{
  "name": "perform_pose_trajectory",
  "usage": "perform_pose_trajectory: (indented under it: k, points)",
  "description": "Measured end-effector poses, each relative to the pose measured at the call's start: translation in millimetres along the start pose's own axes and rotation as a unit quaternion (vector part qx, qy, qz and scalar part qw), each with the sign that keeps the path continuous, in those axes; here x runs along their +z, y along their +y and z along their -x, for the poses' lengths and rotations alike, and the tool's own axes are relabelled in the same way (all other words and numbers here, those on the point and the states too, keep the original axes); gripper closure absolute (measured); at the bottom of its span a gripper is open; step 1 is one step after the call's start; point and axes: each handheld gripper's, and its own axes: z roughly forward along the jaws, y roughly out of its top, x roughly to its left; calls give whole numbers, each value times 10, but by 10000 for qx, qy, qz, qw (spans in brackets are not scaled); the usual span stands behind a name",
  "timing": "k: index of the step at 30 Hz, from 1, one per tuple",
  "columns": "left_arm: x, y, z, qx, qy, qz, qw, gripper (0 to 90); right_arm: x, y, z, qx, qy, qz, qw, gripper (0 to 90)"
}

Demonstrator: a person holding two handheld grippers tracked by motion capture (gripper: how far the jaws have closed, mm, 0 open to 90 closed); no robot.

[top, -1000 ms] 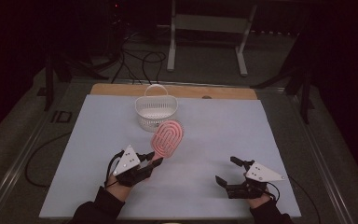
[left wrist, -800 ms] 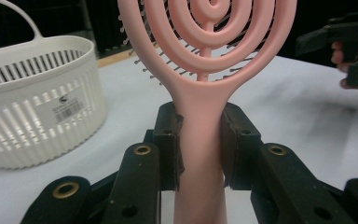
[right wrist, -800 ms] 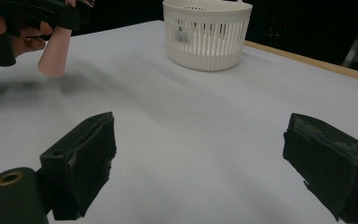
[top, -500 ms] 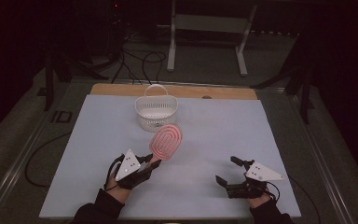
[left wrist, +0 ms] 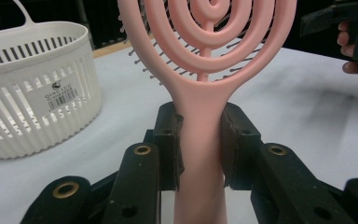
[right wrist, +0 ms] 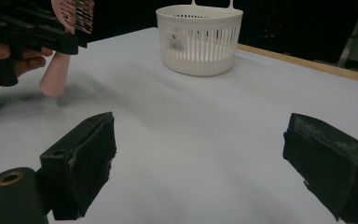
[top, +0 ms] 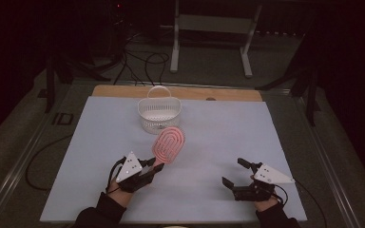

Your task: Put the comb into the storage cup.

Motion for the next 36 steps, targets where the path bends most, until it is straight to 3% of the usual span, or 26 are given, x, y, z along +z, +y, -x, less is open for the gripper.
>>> perform_pose_trajectory:
  k: [6,14,21,27,36]
  points:
    - [-12,7,4,16,39,20,10000,717,-42,74,7,135,-118,22,9998,90]
    - [-25,7,-2,12,40,42,10000,717,-77,194,-34,111,-245,-6,9996,90]
    - [-34,12,-5,-7,45,67,10000,717,-128,312,-67,89,-220,-34,9997,90]
    - [-21,7,2,12,28,40,10000,717,-142,539,-161,-135,-126,-116,9998,89]
    - [-31,15,8,-10,36,73,10000,717,-162,814,-237,-125,-19,131,9998,89]
